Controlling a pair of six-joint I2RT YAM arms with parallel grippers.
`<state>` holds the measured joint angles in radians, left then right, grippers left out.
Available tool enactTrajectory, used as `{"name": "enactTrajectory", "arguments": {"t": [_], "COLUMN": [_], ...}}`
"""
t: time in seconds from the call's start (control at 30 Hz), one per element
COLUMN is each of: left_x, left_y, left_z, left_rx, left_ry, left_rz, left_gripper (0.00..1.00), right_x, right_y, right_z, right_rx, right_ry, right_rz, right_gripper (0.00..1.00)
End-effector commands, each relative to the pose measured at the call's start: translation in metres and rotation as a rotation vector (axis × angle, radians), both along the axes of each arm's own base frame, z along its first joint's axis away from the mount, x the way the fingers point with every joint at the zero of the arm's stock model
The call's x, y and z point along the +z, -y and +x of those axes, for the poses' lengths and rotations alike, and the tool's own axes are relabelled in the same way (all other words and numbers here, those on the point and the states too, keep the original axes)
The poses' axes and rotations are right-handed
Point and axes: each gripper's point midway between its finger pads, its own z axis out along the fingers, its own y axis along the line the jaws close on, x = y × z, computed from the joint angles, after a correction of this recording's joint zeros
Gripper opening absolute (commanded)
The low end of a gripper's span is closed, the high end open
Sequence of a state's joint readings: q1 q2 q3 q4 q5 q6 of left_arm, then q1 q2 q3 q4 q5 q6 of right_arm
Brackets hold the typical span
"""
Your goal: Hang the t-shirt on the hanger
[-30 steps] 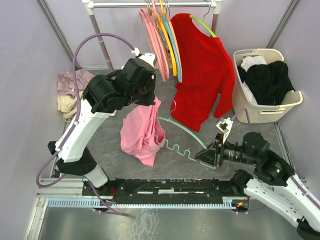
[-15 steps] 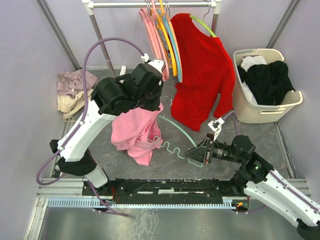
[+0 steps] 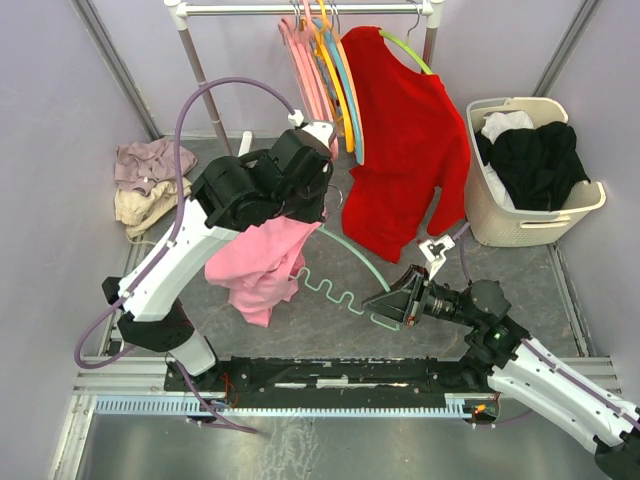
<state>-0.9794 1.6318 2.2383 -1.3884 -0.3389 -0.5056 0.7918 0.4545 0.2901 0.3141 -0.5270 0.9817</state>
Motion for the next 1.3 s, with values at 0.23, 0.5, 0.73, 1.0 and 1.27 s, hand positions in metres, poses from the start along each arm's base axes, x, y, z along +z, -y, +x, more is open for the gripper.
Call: {"name": "enactTrajectory", "arguments": {"t": [0.23, 0.5, 0.73, 1.0, 1.27], "left_x": [-0.003, -0.004, 0.004, 0.004, 0.009], "left_y": [0.011, 0.004, -0.007, -0.007, -0.006], "left_z": [0.003, -0.005, -0.011, -0.017, -0.022], "left_rx": [-0.075, -0.070, -0.059, -0.081, -0.103], "left_ry": [0.034, 0.029, 0.052, 0.054, 0.062], "left_rz": [0.017, -0.008, -0.047, -0.087, -0.143], "left_gripper": [0.27, 0.37, 0.38, 0.48, 0.53], "right_x": [0.058, 0.057, 0.056, 0.054, 0.052], "right_y": [0.005, 0.004, 0.001, -0.001, -0.003], "right_z": [-0.015, -0.014, -0.011, -0.010, -0.009], "right_rx": [0.048, 0.046, 0.048, 0.060, 0.062], "right_ry": [0.179, 0.173, 0.163, 0.152, 0.148], "right_rz": [0.203, 0.200, 0.205, 0.206, 0.203], "right_gripper": [0.02, 0.02, 0.02, 0.02, 0.02]}}
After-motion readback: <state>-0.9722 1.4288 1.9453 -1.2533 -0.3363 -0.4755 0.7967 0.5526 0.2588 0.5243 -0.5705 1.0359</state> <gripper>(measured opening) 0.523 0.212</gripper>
